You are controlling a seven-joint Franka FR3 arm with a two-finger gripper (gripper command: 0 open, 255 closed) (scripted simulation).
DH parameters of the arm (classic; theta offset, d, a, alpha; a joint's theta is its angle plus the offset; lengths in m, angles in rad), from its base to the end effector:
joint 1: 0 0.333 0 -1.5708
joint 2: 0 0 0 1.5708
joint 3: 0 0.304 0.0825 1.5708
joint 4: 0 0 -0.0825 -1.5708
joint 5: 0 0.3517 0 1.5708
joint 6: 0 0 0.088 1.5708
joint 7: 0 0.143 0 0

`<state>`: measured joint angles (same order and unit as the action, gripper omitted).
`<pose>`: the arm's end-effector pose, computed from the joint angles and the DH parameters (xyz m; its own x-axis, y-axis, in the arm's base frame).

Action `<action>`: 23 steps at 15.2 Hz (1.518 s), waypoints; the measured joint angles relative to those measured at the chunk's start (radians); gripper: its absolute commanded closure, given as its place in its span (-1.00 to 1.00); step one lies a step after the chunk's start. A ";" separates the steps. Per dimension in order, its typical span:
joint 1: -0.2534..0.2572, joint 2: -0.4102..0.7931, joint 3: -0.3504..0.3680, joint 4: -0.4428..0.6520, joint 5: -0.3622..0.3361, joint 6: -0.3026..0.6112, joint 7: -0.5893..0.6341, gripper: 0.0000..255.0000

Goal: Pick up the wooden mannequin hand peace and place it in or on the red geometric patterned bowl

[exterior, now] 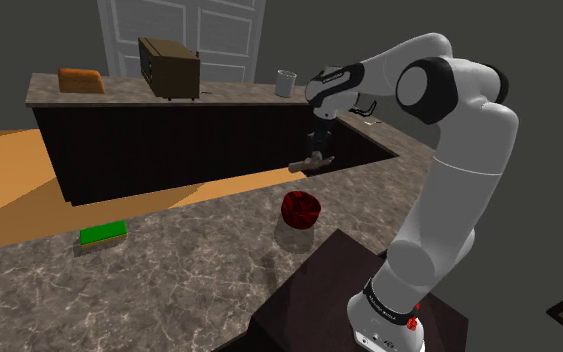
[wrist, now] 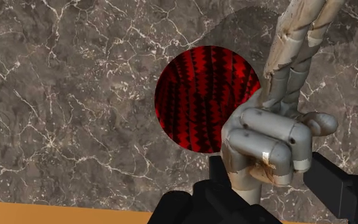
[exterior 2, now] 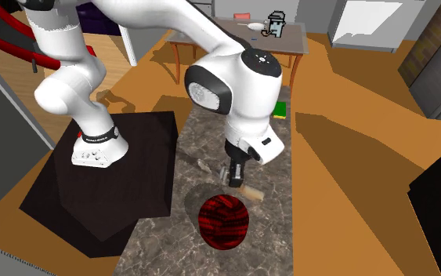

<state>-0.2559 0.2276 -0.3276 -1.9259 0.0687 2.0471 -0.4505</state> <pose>0.4736 -0.2996 0.3406 0.9829 -0.1603 -0.0901 -0.1634 -0.9862 -0.0271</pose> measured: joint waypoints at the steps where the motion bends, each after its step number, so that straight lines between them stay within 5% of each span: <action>1: -0.002 0.004 0.000 -0.009 0.002 0.012 -0.004 1.00; 23: -0.021 0.138 0.020 -0.084 0.058 0.215 -0.044 1.00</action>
<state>-0.2764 0.3659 -0.3081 -2.0101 0.1271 2.2618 -0.4948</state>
